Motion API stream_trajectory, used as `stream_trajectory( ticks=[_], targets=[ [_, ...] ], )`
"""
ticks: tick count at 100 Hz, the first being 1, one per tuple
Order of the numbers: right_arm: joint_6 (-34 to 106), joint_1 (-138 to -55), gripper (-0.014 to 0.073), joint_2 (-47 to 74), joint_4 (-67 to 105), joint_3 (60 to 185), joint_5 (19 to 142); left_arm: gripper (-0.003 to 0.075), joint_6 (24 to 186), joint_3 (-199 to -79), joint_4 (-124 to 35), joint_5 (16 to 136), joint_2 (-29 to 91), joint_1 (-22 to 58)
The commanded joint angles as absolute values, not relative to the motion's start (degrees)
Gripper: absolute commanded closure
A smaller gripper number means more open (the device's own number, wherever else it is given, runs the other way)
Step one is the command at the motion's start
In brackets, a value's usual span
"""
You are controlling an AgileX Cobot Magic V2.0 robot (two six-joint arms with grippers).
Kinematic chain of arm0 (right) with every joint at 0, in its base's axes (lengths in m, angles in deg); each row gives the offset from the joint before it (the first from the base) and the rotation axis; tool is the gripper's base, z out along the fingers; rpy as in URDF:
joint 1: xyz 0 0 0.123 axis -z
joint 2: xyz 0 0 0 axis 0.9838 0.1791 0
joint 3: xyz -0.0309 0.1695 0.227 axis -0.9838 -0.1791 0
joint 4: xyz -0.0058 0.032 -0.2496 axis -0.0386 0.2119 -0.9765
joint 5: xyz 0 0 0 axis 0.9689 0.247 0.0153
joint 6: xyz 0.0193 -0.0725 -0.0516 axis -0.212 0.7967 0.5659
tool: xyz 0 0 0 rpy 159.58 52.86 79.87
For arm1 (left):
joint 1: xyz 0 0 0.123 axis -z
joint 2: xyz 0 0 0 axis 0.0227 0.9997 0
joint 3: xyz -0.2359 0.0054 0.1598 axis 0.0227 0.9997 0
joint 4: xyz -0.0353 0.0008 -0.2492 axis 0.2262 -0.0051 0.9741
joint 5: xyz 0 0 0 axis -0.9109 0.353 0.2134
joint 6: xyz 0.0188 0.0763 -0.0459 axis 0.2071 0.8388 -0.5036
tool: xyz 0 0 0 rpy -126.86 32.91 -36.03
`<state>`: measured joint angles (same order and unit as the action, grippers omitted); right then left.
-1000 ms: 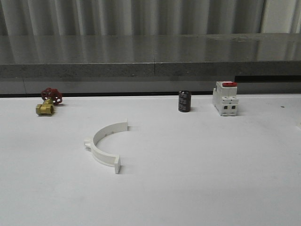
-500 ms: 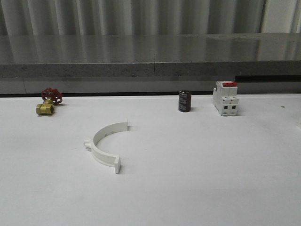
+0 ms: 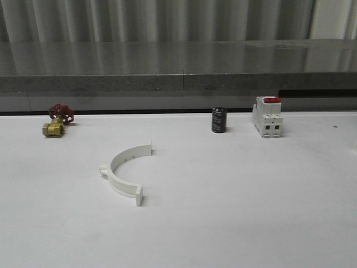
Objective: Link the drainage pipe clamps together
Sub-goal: 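Close the right gripper on the end tab of the second half-ring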
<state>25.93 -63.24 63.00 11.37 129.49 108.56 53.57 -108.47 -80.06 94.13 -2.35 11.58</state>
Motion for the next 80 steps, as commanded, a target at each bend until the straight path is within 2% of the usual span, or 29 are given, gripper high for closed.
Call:
stream_trajectory(
  ticks=[1, 34, 44, 66, 73, 80],
  targets=[
    [26.7, -63.1, 0.0084, 61.0, 11.4, 131.1, 107.0, 0.0741, 53.5, -110.0, -80.1, 90.0, -2.1, 11.9],
    [26.9, -63.1, 0.0105, 61.3, 11.4, 131.1, 105.8, 0.0741, 53.5, -110.0, -80.1, 90.0, -2.1, 11.9],
    [26.9, -63.1, 0.0201, 61.3, 11.4, 131.1, 105.8, 0.0741, 53.5, -110.0, -80.1, 90.0, -2.1, 11.9],
    [26.9, -63.1, 0.0515, 61.3, 11.4, 131.1, 106.5, 0.0741, 53.5, -110.0, -80.1, 90.0, -2.1, 11.9],
    [26.9, -63.1, 0.0565, 61.3, 11.4, 131.1, 106.4, 0.0741, 53.5, -110.0, -80.1, 90.0, -2.1, 11.9],
    [26.9, -63.1, 0.0579, 61.3, 11.4, 131.1, 106.0, 0.0741, 53.5, -110.0, -80.1, 90.0, -2.1, 11.9]
  ],
)
